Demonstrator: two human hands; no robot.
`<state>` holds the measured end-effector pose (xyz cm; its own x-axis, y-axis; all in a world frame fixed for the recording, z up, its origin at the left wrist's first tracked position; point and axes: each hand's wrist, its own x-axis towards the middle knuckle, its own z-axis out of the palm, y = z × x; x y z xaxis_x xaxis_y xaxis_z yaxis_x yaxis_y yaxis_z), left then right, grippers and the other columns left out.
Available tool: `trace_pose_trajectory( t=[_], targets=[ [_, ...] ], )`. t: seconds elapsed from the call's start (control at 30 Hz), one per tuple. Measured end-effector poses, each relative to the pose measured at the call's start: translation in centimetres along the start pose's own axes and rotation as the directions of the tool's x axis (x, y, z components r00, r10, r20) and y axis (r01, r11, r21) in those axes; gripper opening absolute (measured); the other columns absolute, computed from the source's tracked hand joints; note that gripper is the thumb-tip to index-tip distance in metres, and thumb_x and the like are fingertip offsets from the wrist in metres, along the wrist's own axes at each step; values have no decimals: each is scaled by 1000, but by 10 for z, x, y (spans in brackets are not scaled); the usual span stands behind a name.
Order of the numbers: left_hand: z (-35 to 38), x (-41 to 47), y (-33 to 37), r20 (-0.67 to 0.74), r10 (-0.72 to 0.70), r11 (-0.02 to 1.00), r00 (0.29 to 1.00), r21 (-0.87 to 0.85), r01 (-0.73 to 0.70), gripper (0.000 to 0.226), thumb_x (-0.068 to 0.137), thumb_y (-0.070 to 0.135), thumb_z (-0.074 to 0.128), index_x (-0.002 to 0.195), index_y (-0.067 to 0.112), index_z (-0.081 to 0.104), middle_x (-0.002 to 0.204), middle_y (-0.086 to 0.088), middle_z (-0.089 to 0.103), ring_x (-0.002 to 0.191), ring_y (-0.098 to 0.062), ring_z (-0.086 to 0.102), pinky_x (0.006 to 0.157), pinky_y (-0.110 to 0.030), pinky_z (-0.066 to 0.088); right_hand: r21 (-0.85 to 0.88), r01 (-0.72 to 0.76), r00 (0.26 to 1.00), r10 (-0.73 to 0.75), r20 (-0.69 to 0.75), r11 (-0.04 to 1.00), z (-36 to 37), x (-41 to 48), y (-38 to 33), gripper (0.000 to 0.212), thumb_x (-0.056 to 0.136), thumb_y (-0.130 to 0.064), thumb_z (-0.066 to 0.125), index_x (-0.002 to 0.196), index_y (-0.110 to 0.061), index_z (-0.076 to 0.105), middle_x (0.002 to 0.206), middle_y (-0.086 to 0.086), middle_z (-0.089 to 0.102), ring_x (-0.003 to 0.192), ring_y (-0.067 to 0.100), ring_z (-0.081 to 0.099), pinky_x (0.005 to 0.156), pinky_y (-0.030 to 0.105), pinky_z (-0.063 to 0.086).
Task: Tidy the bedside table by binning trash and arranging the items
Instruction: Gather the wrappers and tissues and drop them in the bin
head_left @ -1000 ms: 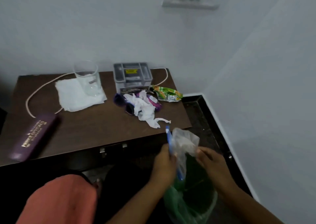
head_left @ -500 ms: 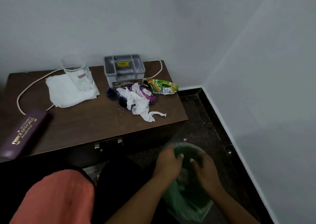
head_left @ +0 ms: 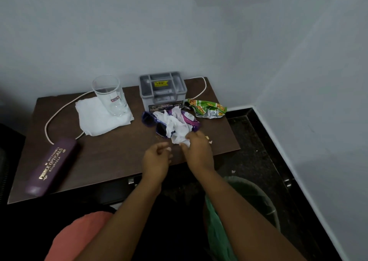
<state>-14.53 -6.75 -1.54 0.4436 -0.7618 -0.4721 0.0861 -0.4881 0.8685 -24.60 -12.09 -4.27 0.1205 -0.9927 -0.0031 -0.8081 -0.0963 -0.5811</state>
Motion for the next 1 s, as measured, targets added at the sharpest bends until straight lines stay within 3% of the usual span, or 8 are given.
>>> trace_pose_trajectory(
  t=[0.1,0.2,0.37,0.5,0.63,0.8,0.87,1.0],
  targets=[
    [1,-8,1,67,-71,987,995,-139,80,25,95,14,52,115,3,60,87,-5,65,81,-14,63,69,-17,52,-15,36,996,-37,-76,999,0,2,-1,9,87,-11,57,83,-5,64,92,9,56,84,25,56,67,33,43],
    [1,-12,6,172,-187,932,967,-280,230,29,94,28,53,112,6,60,99,-11,68,93,-21,66,77,-24,54,33,152,973,-144,-183,988,-14,-8,-5,10,87,-11,58,79,-9,63,85,4,56,78,18,53,63,28,41],
    [3,-14,18,371,-144,861,918,-410,301,23,92,30,54,100,13,67,94,-6,74,80,-13,71,72,-26,57,92,349,935,-341,-94,933,-36,-41,-16,24,91,-22,43,86,-10,64,91,-2,54,79,7,50,64,24,44],
    [-4,-13,16,274,-100,860,957,-460,222,10,90,11,57,90,7,66,83,-7,70,70,-12,68,64,-18,58,348,261,964,-223,-146,900,-38,-45,-21,10,86,-4,56,89,-9,64,92,-2,58,82,4,57,72,15,47],
    [-27,-9,6,148,-43,916,988,-389,98,12,89,8,58,94,3,68,80,-8,72,68,-11,69,61,-15,56,448,136,988,-90,-123,884,-36,-32,-24,26,86,-3,58,109,-15,62,108,-1,59,93,1,58,78,10,47],
    [-50,-6,-8,27,-42,926,999,-374,49,12,90,8,57,97,6,67,90,-11,70,72,-12,68,60,-12,54,130,171,973,-188,135,977,-11,5,-13,60,79,5,59,134,-18,48,138,5,36,123,19,44,98,24,40],
    [-57,-3,-12,-12,-55,912,998,-407,45,18,90,8,57,106,3,64,97,-13,69,77,-12,67,61,-12,55,15,129,965,-129,229,992,2,11,-11,55,78,-6,67,129,-17,51,135,9,37,117,27,48,97,35,45],
    [-60,-5,-14,-41,-37,890,998,-456,14,29,91,0,53,118,10,56,101,-10,65,80,-16,65,65,-19,59,-24,70,994,-68,85,997,12,9,-13,20,79,3,54,94,-5,65,105,14,53,93,30,55,74,28,42]
  ],
)
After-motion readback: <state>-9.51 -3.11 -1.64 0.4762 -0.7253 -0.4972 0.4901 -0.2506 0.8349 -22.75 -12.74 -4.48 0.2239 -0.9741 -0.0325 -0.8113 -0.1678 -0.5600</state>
